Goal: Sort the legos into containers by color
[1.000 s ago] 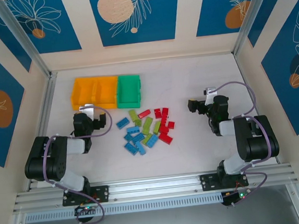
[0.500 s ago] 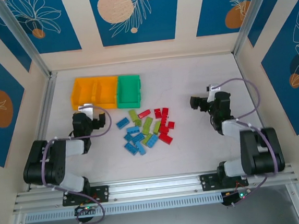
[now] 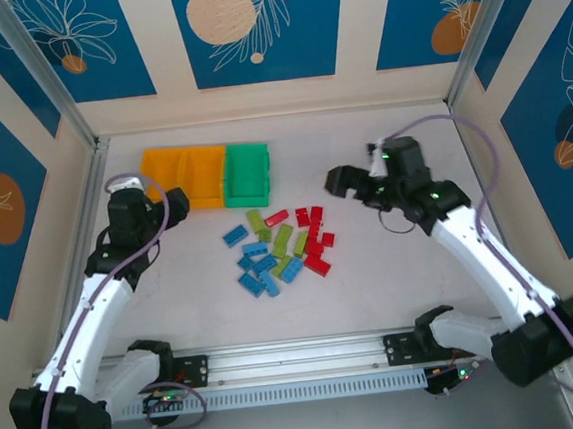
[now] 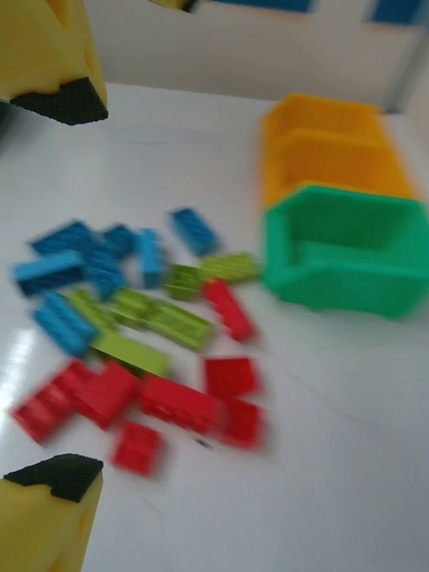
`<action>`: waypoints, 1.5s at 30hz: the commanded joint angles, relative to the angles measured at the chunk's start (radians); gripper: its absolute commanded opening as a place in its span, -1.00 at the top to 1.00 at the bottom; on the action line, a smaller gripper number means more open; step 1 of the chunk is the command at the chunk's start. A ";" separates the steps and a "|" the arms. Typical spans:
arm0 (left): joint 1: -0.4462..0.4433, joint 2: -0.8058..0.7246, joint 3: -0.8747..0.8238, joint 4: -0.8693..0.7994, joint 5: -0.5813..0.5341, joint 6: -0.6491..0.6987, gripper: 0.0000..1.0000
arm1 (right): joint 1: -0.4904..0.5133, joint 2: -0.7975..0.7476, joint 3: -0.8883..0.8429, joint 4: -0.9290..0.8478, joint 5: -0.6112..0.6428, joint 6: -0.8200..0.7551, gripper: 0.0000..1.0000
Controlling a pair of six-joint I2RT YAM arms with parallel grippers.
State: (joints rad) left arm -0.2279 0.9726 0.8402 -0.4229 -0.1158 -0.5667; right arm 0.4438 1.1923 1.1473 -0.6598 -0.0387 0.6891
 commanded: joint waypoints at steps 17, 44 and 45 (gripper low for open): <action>-0.224 0.678 0.301 -0.318 0.125 0.443 -0.60 | 0.239 0.197 0.138 -0.245 -0.042 0.045 -0.95; -0.167 0.575 0.382 -0.255 0.120 0.406 0.52 | 0.269 0.161 0.221 -0.262 0.005 0.095 -0.95; -0.124 0.545 0.396 -0.254 0.127 0.387 0.53 | 0.268 0.158 0.218 -0.255 0.011 0.096 -0.95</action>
State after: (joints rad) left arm -0.4244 1.6344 1.2095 -0.6735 0.0170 -0.1268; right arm 0.7071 1.3788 1.3407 -0.9058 -0.0452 0.7639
